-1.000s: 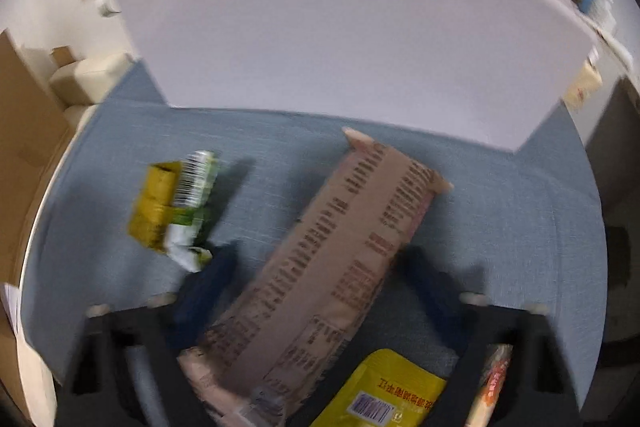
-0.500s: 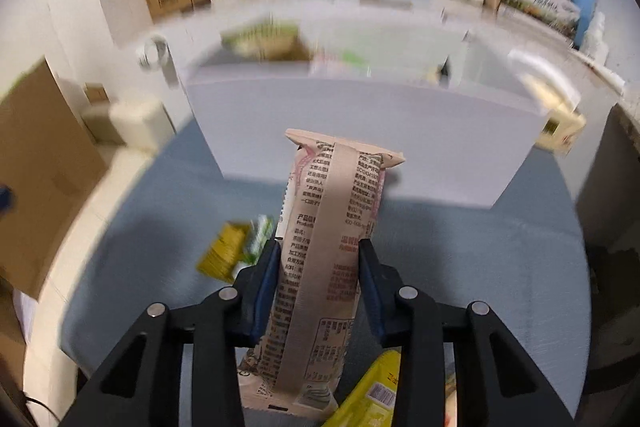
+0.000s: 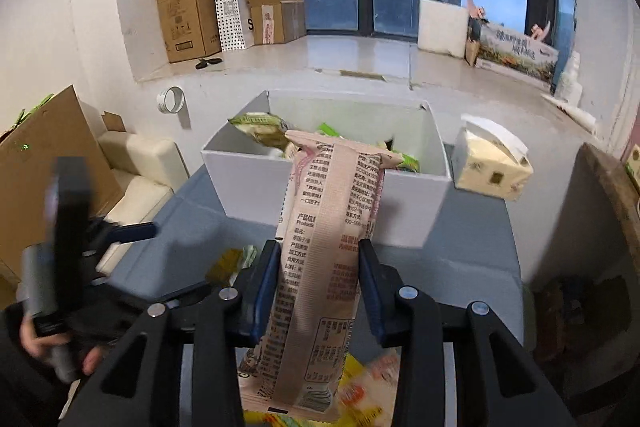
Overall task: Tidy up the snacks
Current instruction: 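Lift the wafer bag while left gripper grasps the small yellow-green packet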
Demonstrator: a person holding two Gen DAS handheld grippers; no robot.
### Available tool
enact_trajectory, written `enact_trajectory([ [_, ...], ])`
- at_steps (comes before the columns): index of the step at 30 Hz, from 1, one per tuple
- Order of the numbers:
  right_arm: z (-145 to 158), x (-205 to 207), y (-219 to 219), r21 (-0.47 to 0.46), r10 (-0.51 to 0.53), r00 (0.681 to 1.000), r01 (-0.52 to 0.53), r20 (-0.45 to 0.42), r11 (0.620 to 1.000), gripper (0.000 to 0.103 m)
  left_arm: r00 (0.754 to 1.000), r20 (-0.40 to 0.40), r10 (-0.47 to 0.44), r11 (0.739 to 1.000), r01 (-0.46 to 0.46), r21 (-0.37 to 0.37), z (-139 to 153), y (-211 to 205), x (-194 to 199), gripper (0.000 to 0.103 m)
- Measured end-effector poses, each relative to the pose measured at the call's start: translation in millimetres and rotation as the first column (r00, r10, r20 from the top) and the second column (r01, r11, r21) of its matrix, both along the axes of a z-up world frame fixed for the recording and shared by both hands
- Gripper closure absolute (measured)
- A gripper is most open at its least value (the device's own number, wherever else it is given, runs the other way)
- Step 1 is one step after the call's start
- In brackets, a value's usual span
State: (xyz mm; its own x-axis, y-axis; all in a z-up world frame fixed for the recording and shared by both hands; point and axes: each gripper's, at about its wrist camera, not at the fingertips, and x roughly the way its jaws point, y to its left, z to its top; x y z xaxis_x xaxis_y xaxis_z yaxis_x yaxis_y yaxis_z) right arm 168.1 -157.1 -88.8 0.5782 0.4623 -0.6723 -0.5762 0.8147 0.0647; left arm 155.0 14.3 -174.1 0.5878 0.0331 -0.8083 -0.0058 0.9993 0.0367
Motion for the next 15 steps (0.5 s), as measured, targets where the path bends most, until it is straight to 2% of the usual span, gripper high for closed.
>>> enact_trajectory([
  [2,-1.5,1.0,-10.7,0.013,0.000,1.000,0.000,-0.015,1.000,0.061,1.000,-0.029,0.000,1.000,0.000,0.022,-13.7,-6.0,12.7,0.000],
  [9,-5.7,-1.2,-41.2,0.031,-0.044,0.999,0.045,-0.032,0.998,0.061,0.996,-0.089,0.023,1.000,-0.024,-0.016,-32.9,-2.3,30.6,0.003],
  [11,-8.1,-0.3,-45.4,0.033,-0.050,0.998,0.051,-0.044,0.998,0.061,0.996,-0.083,0.022,1.000,-0.023,-0.013,-32.5,-1.8,30.7,0.016],
  [13,-8.2,-1.3,-46.7,0.042,-0.050,0.998,0.052,-0.043,0.998,0.061,0.994,-0.102,0.031,0.999,-0.033,-0.016,-34.3,0.2,31.6,0.039],
  [14,-8.7,-1.5,-46.2,0.039,-0.047,0.998,0.049,-0.043,0.998,0.061,0.993,-0.113,0.033,0.999,-0.036,-0.029,-35.0,1.6,31.7,0.058],
  [15,-8.8,-1.5,-46.2,0.041,-0.051,0.998,0.053,-0.042,0.998,0.061,0.993,-0.113,0.033,0.998,-0.038,-0.043,-34.5,2.8,34.6,0.057],
])
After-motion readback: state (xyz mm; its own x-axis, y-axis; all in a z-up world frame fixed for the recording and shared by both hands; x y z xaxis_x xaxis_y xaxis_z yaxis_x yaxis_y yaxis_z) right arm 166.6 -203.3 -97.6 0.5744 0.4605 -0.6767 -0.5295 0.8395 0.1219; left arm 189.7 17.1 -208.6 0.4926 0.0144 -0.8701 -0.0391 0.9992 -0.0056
